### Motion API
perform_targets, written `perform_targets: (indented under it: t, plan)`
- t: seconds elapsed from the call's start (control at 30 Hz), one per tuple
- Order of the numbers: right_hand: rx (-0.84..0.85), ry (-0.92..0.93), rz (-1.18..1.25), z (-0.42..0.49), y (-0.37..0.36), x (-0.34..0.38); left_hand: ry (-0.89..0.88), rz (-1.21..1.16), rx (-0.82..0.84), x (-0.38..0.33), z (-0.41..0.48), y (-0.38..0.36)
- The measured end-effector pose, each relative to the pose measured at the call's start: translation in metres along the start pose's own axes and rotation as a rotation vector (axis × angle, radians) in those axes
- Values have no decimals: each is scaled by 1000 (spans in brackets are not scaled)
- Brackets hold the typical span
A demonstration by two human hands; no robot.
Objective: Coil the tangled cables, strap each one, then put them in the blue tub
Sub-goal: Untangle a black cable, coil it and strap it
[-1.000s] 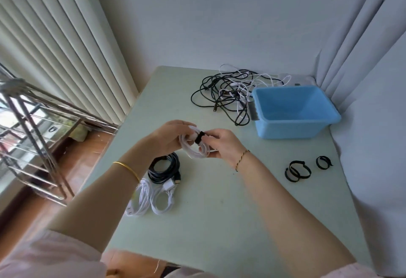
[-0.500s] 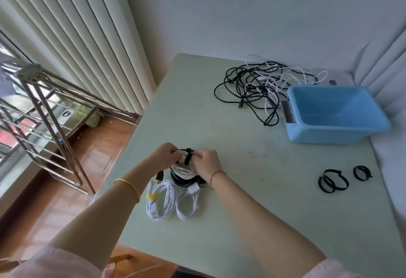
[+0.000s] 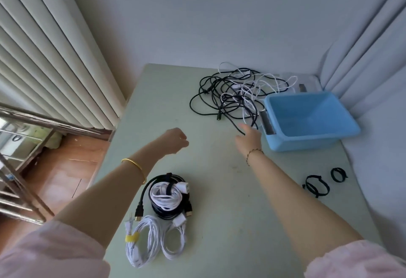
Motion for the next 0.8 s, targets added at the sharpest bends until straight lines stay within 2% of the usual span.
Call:
perform_targets:
  t: [0.1,0.17,0.3,0.37,0.47,0.6,0.7,0.8]
  plan:
    - [28,-159,285,29,7,-8,-28,-82,18,-15,14,3]
    - [87,-189,427,39,6,-6,-47,-90,12,-23,23,8]
    - [-9,76,367,31,17,35,-88,-155,-106,-40,41,20]
    - [19,194,383,19,25,61,-134,-158,-188,-52,48,25]
    - [75,267,296,-4,50,88,-208,-157,-300,-73,47,31]
    - [176,346,447,-46,86,119,-248,-79,-372,-89,39,31]
    - [70,395,615,-69,116,129,-275,20,-297,-89,38,22]
    - [-127,370,816,-75,148,119,-170,-112,-253,-75,30,23]
Point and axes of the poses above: each hand's wrist, its own z-axis towards the middle knuckle, its own y-axis out of the back of the hand, x = y × z, the point moved 4 cm from there along z, towards the middle knuckle, and after that the axes turned 5 degrees about z, right-handed, at the moved point
